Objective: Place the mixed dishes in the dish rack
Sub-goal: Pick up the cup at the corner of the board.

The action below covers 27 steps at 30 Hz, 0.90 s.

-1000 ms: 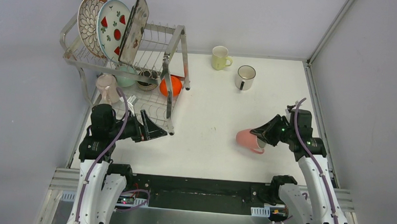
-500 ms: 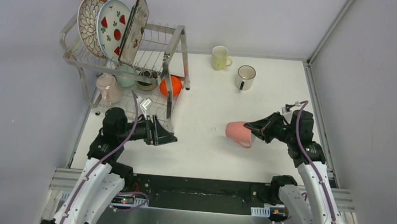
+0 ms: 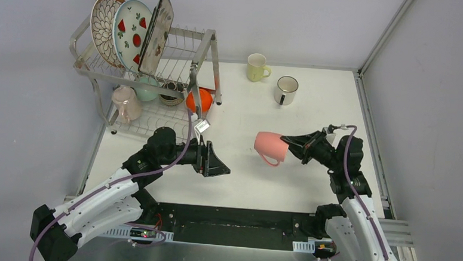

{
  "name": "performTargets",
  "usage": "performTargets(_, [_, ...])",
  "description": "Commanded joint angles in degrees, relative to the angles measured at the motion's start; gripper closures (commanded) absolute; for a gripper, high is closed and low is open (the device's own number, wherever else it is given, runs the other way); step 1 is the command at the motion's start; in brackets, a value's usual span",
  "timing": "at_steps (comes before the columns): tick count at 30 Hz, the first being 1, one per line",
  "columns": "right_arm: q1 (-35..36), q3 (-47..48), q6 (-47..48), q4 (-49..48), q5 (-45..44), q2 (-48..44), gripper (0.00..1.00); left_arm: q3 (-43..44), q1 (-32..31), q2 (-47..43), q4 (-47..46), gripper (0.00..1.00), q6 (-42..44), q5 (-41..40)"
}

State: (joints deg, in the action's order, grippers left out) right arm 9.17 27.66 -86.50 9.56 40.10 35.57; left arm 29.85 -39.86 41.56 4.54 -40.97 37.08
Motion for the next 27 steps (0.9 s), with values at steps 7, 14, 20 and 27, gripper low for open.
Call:
performTargets(7, [1.0, -0.7, -24.6, -26.9, 2.2, -4.4, 1.0, 4.3, -7.3, 6.6, -21.1, 0.21, 3.3, -9.3])
performTargets(14, [1.3, -0.2, -28.3, -31.2, 3.0, -5.0, 1.0, 8.3, -14.2, 14.1, -29.6, 0.2, 10.2, -15.8])
performTargets(20, [1.4, -1.3, -34.0, -38.2, 2.9, -5.3, 1.0, 8.0, -15.0, 18.4, -38.8, 0.21, 12.9, -17.0])
performTargets(27, [1.4, -3.6, -38.8, -44.1, 2.0, -5.7, 1.0, 11.5, -17.0, 24.2, -44.4, 0.22, 13.0, -15.7])
